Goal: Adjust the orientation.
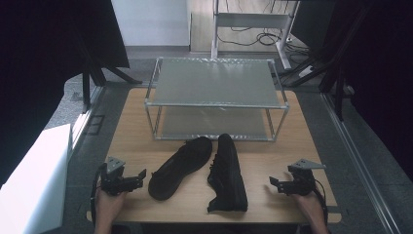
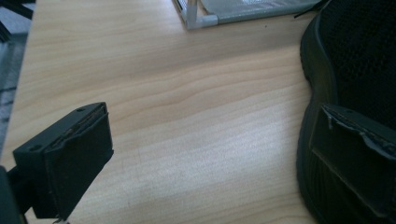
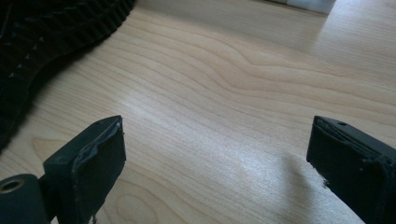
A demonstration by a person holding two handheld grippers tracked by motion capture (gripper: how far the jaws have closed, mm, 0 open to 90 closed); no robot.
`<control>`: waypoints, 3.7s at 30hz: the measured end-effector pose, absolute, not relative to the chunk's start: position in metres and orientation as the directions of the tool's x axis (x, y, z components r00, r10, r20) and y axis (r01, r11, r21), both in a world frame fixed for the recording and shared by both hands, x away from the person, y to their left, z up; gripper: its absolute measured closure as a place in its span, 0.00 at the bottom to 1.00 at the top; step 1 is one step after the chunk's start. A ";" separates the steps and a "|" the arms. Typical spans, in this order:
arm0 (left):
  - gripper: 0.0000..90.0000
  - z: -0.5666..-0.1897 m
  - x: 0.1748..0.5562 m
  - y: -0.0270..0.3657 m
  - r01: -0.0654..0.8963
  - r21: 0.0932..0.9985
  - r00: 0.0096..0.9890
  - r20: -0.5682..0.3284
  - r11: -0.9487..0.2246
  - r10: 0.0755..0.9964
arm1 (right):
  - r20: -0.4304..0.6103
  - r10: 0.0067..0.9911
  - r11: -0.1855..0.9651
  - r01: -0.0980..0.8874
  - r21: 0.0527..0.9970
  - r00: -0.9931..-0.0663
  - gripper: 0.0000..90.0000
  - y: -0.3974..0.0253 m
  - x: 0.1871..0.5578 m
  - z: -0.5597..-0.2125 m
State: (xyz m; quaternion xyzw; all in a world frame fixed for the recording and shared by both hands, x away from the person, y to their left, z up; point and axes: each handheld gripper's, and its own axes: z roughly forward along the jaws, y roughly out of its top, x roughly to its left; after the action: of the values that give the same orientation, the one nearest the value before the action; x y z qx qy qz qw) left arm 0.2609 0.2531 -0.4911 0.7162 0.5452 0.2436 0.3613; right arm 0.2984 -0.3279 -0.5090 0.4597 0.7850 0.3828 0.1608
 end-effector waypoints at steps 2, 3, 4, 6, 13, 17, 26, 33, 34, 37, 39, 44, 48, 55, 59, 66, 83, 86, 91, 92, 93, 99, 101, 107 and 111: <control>0.00 -0.491 0.261 0.253 0.606 0.782 0.288 -0.048 -0.144 0.956 | 0.108 0.843 0.281 0.602 0.748 -0.527 0.05 -0.327 0.298 -0.509; 0.00 -0.491 0.261 0.253 0.613 0.777 0.286 -0.048 -0.144 0.957 | 0.109 0.843 0.278 0.599 0.751 -0.527 0.05 -0.327 0.298 -0.509; 0.00 -0.492 0.262 0.253 0.616 0.774 0.287 -0.048 -0.146 0.957 | 0.110 0.842 0.277 0.598 0.752 -0.528 0.05 -0.327 0.298 -0.508; 0.00 -0.492 0.262 0.254 0.622 0.768 0.284 -0.042 -0.151 0.958 | 0.111 0.843 0.274 0.598 0.753 -0.527 0.05 -0.328 0.298 -0.508; 0.00 -0.494 0.263 0.253 0.639 0.752 0.284 -0.034 -0.163 0.958 | 0.115 0.849 0.268 0.607 0.748 -0.516 0.05 -0.327 0.298 -0.508; 0.00 -0.493 0.265 0.251 0.644 0.749 0.281 -0.045 -0.154 0.959 | 0.113 0.850 0.269 0.609 0.746 -0.514 0.05 -0.326 0.298 -0.508; 0.00 -0.495 0.269 0.249 0.663 0.729 0.283 -0.034 -0.169 0.959 | 0.110 0.849 0.273 0.608 0.746 -0.517 0.05 -0.325 0.298 -0.508; 0.00 -0.501 0.271 0.247 0.676 0.710 0.296 -0.015 -0.198 0.955 | 0.102 0.848 0.291 0.617 0.732 -0.520 0.06 -0.323 0.299 -0.509; 0.00 -0.501 0.271 0.246 0.676 0.710 0.299 -0.016 -0.200 0.954 | 0.101 0.850 0.288 0.616 0.733 -0.518 0.06 -0.323 0.299 -0.509; 0.00 -0.502 0.271 0.244 0.675 0.705 0.315 -0.008 -0.218 0.949 | 0.108 0.849 0.282 0.617 0.735 -0.517 0.07 -0.324 0.299 -0.509; 0.00 -0.503 0.271 0.242 0.676 0.700 0.330 -0.005 -0.232 0.944 | 0.111 0.850 0.278 0.619 0.735 -0.514 0.07 -0.324 0.299 -0.509; 0.02 -0.503 0.269 0.239 0.670 0.700 0.343 0.006 -0.249 0.939 | 0.112 0.849 0.284 0.623 0.729 -0.517 0.08 -0.324 0.299 -0.510; 0.01 -0.503 0.266 0.238 0.673 0.695 0.366 -0.016 -0.253 0.930 | 0.112 0.847 0.289 0.625 0.725 -0.521 0.08 -0.323 0.299 -0.510; 0.01 -0.502 0.257 0.224 0.662 0.690 0.407 -0.002 -0.294 0.913 | 0.114 0.847 0.286 0.626 0.726 -0.519 0.08 -0.323 0.299 -0.510; 0.01 -0.501 0.254 0.215 0.654 0.687 0.437 -0.001 -0.316 0.900 | 0.114 0.847 0.286 0.626 0.726 -0.519 0.08 -0.323 0.299 -0.510; 0.01 -0.502 0.252 0.201 0.644 0.685 0.488 -0.026 -0.340 0.872 | 0.113 0.847 0.287 0.627 0.724 -0.519 0.08 -0.323 0.299 -0.510; 0.00 -0.505 0.252 0.165 0.606 0.691 0.585 -0.050 -0.395 0.809 | 0.116 0.846 0.285 0.626 0.726 -0.520 0.09 -0.322 0.299 -0.510; 0.00 -0.505 0.252 0.159 0.598 0.695 0.595 -0.052 -0.399 0.802 | 0.117 0.846 0.285 0.627 0.725 -0.520 0.09 -0.321 0.299 -0.510; 0.00 -0.506 0.254 0.149 0.589 0.699 0.610 -0.057 -0.405 0.790 | 0.117 0.846 0.287 0.628 0.723 -0.521 0.09 -0.321 0.299 -0.511; 0.00 -0.505 0.255 0.149 0.587 0.700 0.613 -0.054 -0.408 0.788 | 0.118 0.846 0.286 0.629 0.723 -0.520 0.09 -0.321 0.299 -0.511; 0.00 -0.505 0.255 0.149 0.585 0.700 0.611 -0.049 -0.410 0.790 | 0.119 0.846 0.285 0.629 0.723 -0.520 0.09 -0.321 0.299 -0.511; 0.00 -0.501 0.255 0.164 0.585 0.711 0.562 -0.008 -0.390 0.827 | 0.124 0.847 0.271 0.621 0.736 -0.517 0.09 -0.323 0.299 -0.509; 0.00 -0.501 0.255 0.170 0.590 0.713 0.532 0.011 -0.380 0.847 | 0.118 0.845 0.272 0.611 0.743 -0.521 0.09 -0.323 0.299 -0.508; 0.00 -0.505 0.258 0.183 0.624 0.705 0.463 0.015 -0.338 0.886 | 0.114 0.842 0.267 0.591 0.761 -0.527 0.01 -0.319 0.298 -0.501; 0.00 -0.504 0.258 0.190 0.630 0.718 0.438 -0.013 -0.296 0.899 | 0.092 0.827 0.285 0.554 0.782 -0.555 0.01 -0.312 0.299 -0.495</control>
State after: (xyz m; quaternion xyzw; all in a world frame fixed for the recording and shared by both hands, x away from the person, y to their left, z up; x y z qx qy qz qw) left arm 0.2582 0.1901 -0.5038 0.7795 0.4902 0.2016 0.3339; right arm 0.2986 -0.3118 -0.4954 0.4406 0.7835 0.4043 0.1689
